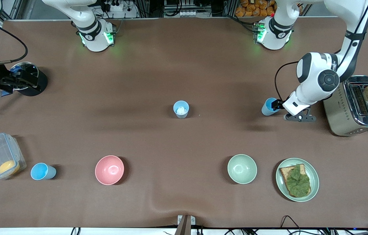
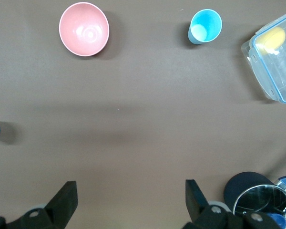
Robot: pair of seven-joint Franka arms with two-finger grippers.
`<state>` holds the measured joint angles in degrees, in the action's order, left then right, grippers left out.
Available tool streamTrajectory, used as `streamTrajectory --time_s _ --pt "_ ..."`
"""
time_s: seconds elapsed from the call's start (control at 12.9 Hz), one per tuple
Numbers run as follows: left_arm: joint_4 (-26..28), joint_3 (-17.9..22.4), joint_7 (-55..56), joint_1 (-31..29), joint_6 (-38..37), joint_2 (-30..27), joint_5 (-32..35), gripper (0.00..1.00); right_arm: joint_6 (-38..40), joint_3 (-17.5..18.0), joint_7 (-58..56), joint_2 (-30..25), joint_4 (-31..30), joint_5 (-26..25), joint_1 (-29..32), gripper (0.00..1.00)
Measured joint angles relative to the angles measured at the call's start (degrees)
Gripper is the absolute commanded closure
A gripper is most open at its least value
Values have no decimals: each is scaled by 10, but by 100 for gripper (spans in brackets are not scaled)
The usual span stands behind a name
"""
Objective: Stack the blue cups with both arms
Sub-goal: 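Grasp the other blue cup with the left gripper, then carry the blue cup with the left gripper onto the placed cup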
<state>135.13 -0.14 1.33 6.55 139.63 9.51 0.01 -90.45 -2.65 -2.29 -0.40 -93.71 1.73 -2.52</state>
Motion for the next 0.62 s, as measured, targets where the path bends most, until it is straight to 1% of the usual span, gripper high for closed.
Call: streamTrajectory --time_s 0.08,0.23,0.31,0.62 --pt "5 0 0 0 3 1 0 44 0 0 0 0 0 0 0 0" --pt "9 0 0 0 4 1 0 90 0 0 0 1 0 0 0 0" --pt "10 0 0 0 5 1 0 100 0 0 0 1 0 0 0 0" --pt "10 0 -2 0 8 0 0 100 1 0 0 1 0 -1 0 0"
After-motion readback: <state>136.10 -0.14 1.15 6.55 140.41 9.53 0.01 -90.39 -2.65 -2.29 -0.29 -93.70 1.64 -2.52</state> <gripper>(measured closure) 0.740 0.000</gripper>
